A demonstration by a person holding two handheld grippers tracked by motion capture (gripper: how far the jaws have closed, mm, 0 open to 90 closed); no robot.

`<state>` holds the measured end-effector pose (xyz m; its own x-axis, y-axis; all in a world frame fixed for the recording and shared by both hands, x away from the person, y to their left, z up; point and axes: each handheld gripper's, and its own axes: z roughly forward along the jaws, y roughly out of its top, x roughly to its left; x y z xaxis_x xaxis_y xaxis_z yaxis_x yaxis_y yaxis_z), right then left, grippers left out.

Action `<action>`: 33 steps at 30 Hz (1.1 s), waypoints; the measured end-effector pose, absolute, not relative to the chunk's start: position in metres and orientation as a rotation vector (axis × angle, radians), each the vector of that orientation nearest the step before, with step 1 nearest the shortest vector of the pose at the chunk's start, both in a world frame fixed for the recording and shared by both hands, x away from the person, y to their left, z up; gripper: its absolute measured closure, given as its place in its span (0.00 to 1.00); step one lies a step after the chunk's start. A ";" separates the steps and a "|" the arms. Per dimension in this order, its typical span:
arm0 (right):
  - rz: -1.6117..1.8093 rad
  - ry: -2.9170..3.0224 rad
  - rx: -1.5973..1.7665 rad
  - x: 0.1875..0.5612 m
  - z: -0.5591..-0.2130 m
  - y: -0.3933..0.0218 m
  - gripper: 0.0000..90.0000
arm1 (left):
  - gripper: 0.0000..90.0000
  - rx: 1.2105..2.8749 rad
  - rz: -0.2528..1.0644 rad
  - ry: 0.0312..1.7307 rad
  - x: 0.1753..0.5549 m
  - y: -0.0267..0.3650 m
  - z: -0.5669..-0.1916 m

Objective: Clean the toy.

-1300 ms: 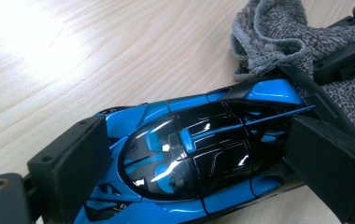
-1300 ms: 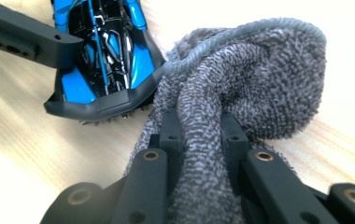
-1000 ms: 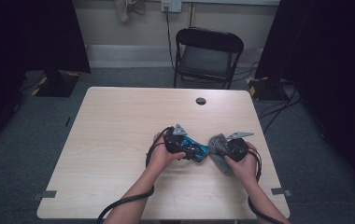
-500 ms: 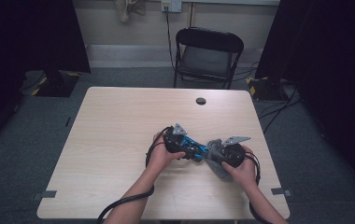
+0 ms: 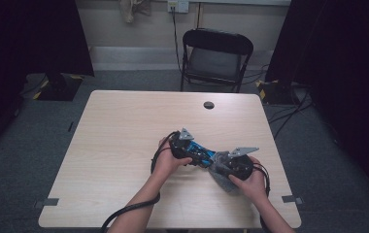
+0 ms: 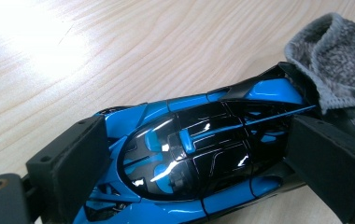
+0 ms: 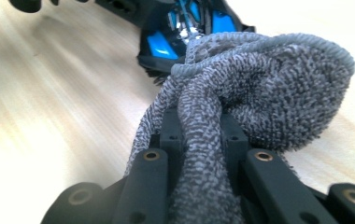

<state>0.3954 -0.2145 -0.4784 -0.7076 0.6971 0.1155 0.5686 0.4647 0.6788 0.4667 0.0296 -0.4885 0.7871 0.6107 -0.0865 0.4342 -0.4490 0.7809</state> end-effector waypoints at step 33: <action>1.156 2.696 0.954 0.374 -0.473 -0.202 0.85 | 0.07 2.114 0.263 0.777 0.466 0.029 -0.488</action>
<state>0.3737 -0.2017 -0.4729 -0.8071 0.5617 0.1819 0.5190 0.5283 0.6719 0.4661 0.0291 -0.4884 0.7851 0.6135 -0.0855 0.4358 -0.4490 0.7800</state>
